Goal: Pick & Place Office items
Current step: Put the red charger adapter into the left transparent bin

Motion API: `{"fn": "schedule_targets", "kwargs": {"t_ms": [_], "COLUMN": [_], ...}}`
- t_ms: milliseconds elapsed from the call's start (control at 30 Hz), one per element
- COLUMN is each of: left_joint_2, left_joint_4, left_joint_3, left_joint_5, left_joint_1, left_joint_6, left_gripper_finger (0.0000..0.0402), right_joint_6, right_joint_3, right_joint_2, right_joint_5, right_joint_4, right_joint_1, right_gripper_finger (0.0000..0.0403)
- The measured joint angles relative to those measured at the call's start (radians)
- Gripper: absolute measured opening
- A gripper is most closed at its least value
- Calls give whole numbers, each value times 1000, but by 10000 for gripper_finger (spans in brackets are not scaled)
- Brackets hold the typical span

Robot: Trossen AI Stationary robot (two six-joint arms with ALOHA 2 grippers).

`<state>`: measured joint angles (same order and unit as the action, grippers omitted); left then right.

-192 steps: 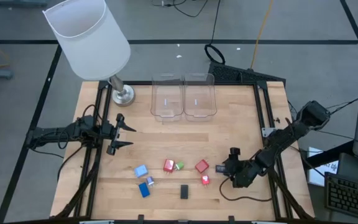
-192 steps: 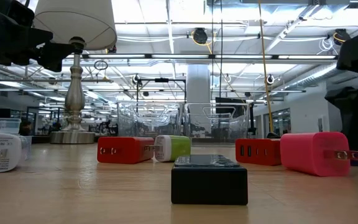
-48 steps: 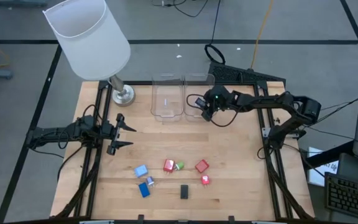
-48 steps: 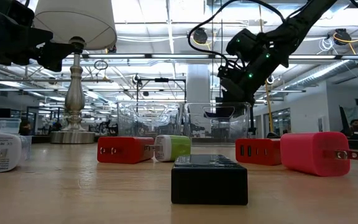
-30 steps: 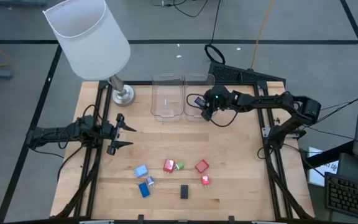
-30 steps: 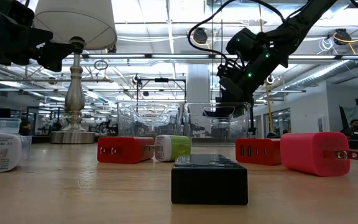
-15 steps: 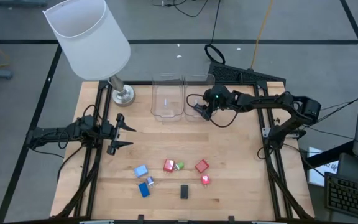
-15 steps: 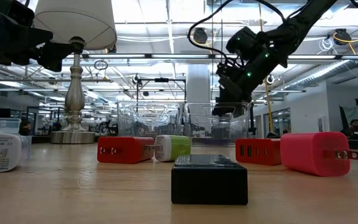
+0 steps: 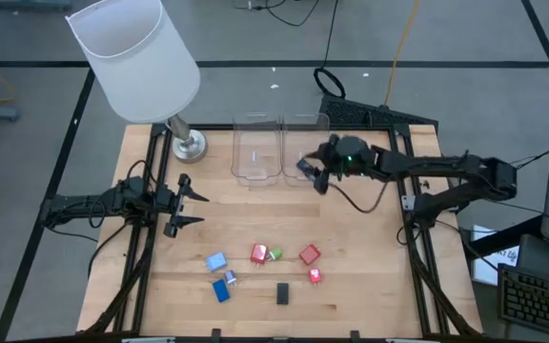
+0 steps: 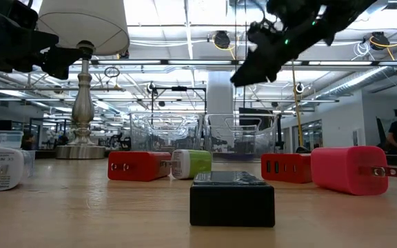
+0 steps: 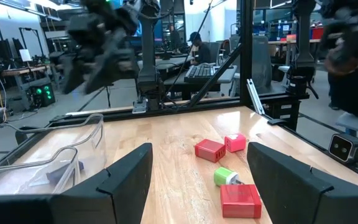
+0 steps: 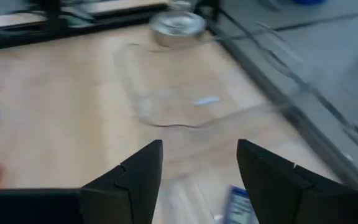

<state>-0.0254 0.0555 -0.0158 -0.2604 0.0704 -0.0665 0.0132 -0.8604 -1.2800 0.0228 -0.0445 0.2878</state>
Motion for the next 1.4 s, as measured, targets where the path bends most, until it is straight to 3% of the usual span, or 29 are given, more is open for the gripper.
{"fn": "schedule_targets", "kwargs": {"t_ms": [167, 500, 733, 900, 1067, 1400], "left_joint_2": [0, 0, 0, 0, 0, 0], "left_joint_4": [0, 0, 0, -1, -1, 0], "left_joint_3": [0, 0, 0, 0, 0, 0], "left_joint_5": [0, 0, 0, 0, 0, 0], "left_joint_1": [0, 0, 0, 0, 0, 0], "left_joint_6": [0, 0, 0, 0, 0, 0], "left_gripper_finger": [267, 267, 267, 267, 267, 267], "right_joint_6": [18, 82, -52, -89, -66, -20], "right_joint_3": [16, 69, 150, 228, 243, 239], "right_joint_2": [49, 53, -21, -132, -250, -318], "right_joint_5": [0, -1, -1, 8, 116, -36], "right_joint_4": [70, 36, -68, -195, -264, -267], "right_joint_1": [-157, -465, -620, -666, -652, -651], "right_gripper_finger": [196, 196, 196, 196, 212, 290]}}
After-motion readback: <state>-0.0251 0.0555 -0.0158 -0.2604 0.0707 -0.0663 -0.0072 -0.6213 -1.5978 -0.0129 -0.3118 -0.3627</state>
